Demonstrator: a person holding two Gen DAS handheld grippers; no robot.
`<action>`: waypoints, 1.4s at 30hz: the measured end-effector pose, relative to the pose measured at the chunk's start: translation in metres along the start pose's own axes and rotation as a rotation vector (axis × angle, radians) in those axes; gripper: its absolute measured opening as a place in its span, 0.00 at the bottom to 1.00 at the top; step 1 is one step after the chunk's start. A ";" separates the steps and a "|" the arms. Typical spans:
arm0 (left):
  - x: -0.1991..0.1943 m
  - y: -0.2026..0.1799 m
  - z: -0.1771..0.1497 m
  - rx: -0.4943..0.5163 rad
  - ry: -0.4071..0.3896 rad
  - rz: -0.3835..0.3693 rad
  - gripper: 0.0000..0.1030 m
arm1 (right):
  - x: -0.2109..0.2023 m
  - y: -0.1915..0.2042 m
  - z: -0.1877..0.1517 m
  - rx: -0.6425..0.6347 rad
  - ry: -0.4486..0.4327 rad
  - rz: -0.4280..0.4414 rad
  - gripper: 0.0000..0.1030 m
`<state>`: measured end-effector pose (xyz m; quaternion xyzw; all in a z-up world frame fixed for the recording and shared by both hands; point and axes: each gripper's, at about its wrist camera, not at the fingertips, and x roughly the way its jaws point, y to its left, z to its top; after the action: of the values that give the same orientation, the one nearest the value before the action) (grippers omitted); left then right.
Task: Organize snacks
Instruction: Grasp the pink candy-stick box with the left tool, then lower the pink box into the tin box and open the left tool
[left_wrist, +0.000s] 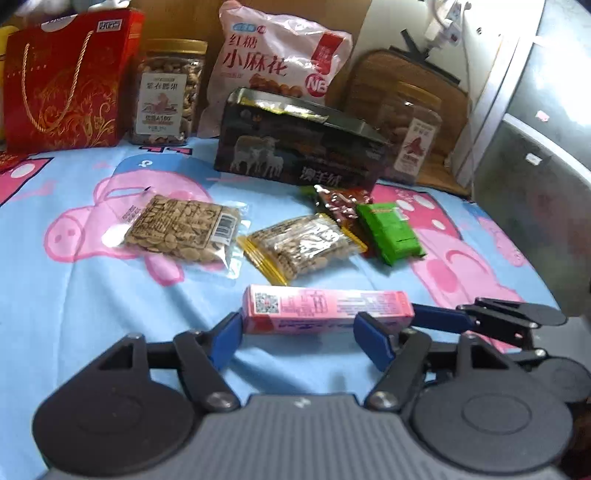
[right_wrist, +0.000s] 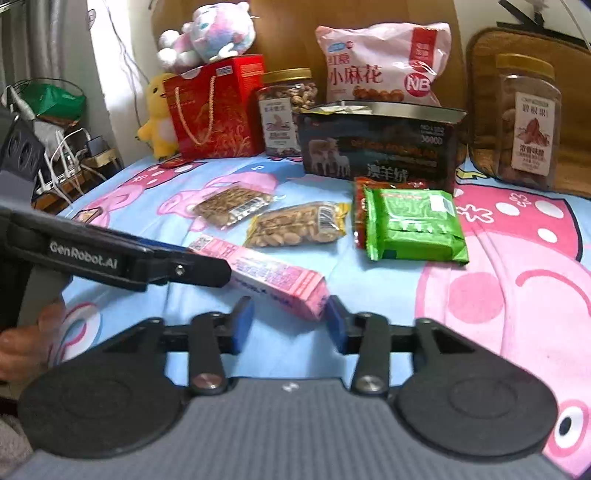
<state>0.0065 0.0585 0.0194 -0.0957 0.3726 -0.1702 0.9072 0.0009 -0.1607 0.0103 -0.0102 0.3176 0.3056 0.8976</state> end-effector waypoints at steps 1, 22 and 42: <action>-0.005 0.003 0.001 -0.010 -0.017 -0.012 0.77 | -0.002 0.001 -0.001 -0.006 -0.004 0.002 0.52; -0.008 0.001 0.042 -0.028 -0.018 -0.105 0.57 | -0.007 -0.014 0.026 -0.010 -0.067 -0.025 0.37; 0.123 -0.023 0.186 0.009 -0.116 -0.005 0.57 | 0.069 -0.126 0.127 0.081 -0.210 -0.168 0.39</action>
<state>0.2144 -0.0005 0.0777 -0.1021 0.3183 -0.1684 0.9273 0.1845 -0.1991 0.0497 0.0317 0.2321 0.2155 0.9480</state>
